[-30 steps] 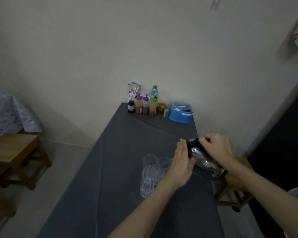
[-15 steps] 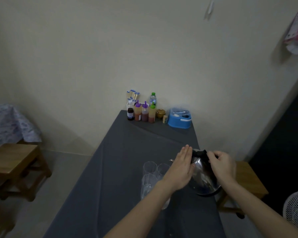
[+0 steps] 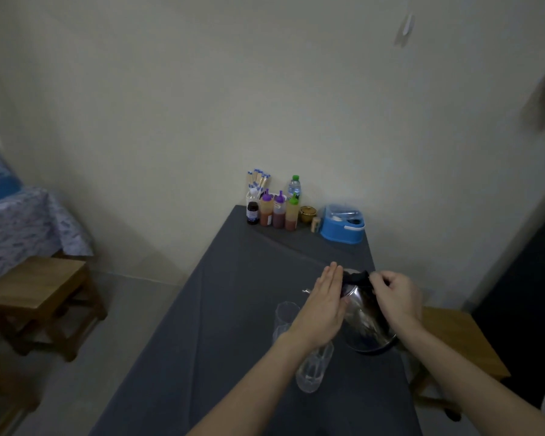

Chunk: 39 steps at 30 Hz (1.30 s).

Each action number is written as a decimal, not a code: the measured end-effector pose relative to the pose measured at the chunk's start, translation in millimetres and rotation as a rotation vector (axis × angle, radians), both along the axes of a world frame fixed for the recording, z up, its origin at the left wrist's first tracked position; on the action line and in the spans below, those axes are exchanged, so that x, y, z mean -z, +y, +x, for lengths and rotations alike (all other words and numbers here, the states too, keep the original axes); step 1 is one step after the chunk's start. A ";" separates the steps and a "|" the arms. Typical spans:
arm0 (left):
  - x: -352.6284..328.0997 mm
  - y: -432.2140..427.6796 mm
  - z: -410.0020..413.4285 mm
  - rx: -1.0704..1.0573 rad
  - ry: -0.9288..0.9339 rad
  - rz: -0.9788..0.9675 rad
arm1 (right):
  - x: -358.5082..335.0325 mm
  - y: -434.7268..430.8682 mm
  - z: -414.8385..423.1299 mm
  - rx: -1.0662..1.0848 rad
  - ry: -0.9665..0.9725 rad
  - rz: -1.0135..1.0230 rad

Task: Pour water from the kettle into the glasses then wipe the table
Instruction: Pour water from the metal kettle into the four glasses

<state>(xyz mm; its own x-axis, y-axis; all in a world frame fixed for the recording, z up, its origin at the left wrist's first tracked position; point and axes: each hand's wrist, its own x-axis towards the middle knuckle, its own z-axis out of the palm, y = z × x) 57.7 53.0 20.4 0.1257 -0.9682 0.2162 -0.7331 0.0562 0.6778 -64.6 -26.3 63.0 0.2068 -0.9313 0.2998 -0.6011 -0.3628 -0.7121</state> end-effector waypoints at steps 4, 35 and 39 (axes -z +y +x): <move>6.1 4.9 3.0 -0.041 0.114 -0.030 | -9.5 0.1 11.2 -0.095 0.085 -0.048; 24.3 2.3 -10.2 -0.178 0.408 -0.152 | -31.7 -24.5 40.1 -0.270 0.480 -0.291; 24.3 1.4 -10.2 -0.183 0.417 -0.156 | -31.6 -26.4 42.6 -0.282 0.495 -0.306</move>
